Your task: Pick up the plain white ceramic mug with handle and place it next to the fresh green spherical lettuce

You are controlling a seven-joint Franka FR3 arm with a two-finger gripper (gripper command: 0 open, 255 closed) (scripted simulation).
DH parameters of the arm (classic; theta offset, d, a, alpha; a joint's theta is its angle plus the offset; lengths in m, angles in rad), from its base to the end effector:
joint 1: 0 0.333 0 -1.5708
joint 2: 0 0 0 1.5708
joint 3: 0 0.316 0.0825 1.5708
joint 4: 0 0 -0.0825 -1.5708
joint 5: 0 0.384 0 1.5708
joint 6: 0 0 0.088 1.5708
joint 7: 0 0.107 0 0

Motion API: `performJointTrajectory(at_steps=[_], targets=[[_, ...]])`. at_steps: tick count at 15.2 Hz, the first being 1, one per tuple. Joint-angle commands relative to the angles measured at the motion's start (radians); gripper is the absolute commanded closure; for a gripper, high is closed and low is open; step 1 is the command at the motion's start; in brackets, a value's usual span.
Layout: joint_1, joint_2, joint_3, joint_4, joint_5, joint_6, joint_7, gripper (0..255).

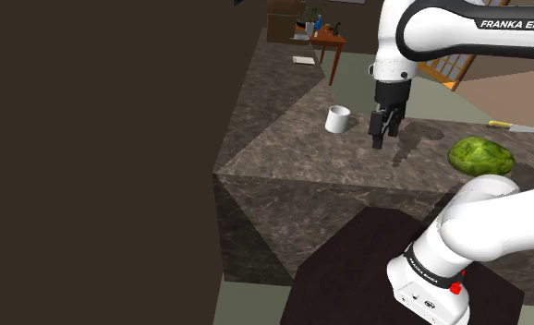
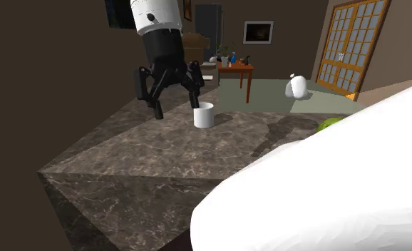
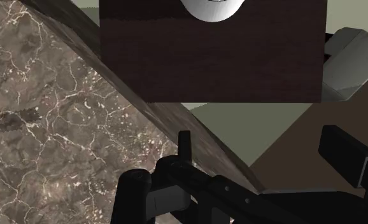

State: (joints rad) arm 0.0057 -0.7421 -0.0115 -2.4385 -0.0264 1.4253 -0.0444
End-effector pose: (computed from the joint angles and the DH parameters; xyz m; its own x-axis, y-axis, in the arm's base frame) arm 0.2947 -0.0055 0.5288 0.9625 0.0400 -0.2683 0.0433 -0.9990 0.0065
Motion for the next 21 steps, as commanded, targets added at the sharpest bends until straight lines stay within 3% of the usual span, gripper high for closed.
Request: performJointTrajectory(at_steps=[1,11,21], targets=[[0.0,0.0,0.0,0.0,0.0,0.0,0.0,0],[-0.048,0.303,-0.132,0.112,-0.102,0.224,-0.156,0],[-0.084,0.652,-0.232,0.348,-0.102,0.373,-0.312,0]])
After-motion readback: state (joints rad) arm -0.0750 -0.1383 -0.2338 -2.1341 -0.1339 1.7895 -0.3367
